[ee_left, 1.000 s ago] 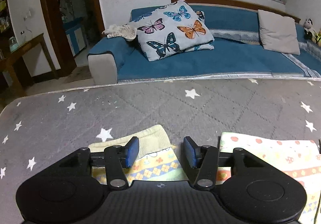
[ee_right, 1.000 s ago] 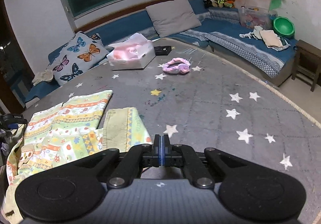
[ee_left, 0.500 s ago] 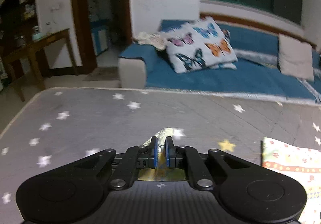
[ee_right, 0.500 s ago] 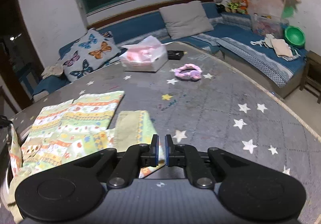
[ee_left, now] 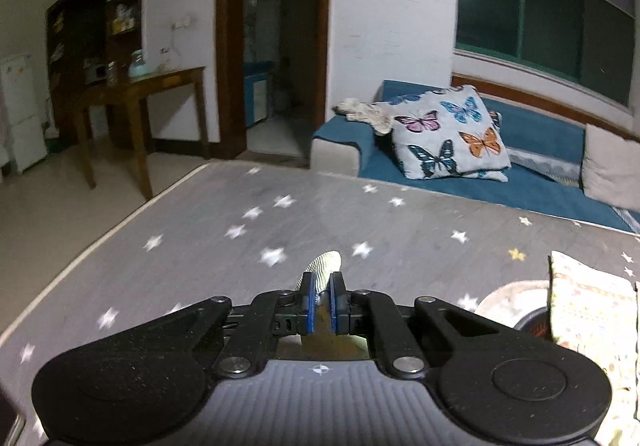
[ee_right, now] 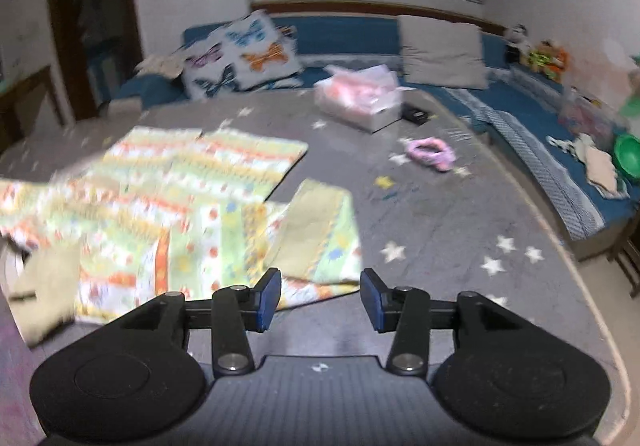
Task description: Fold clothes
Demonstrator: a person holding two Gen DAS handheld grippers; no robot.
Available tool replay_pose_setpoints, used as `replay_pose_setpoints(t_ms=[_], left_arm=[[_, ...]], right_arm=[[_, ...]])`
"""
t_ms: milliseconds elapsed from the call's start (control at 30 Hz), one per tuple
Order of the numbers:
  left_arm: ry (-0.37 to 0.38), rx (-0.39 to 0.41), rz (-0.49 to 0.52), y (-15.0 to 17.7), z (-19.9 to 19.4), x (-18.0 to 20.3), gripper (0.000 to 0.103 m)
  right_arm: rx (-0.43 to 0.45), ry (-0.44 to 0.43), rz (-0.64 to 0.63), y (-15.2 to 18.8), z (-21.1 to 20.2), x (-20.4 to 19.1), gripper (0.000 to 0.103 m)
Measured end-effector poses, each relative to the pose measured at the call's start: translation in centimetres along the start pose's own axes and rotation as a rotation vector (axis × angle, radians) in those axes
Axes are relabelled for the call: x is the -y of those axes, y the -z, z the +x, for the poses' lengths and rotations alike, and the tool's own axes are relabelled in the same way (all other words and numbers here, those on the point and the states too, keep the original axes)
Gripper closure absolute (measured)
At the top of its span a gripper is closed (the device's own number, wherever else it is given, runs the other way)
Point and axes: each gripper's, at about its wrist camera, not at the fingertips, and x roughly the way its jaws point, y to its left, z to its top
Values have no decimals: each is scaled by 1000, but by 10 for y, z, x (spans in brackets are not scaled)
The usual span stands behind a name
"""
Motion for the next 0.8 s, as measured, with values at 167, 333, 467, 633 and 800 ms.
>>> replay_pose_setpoints(t_ms=[167,333,467,633,800], left_arm=[[-26,-3,-57,20,-25,-21,96],[-60,8,-98,33,-48,-38,96],[-96,15,-99,42,-64,-52,96],[-115,9,-99,51,-75,-62,96],[-127,-6,-92,60,-80,-67,96]], right_arm=[[-2,-7,-93,3,33,-22,60],[-2,-19,-171,4,56,-40,63],[12,-16,-189,7,67,-45,65],[52,32,-142,8,62,-39,97],[133,92,-12,7,34,-3,98]])
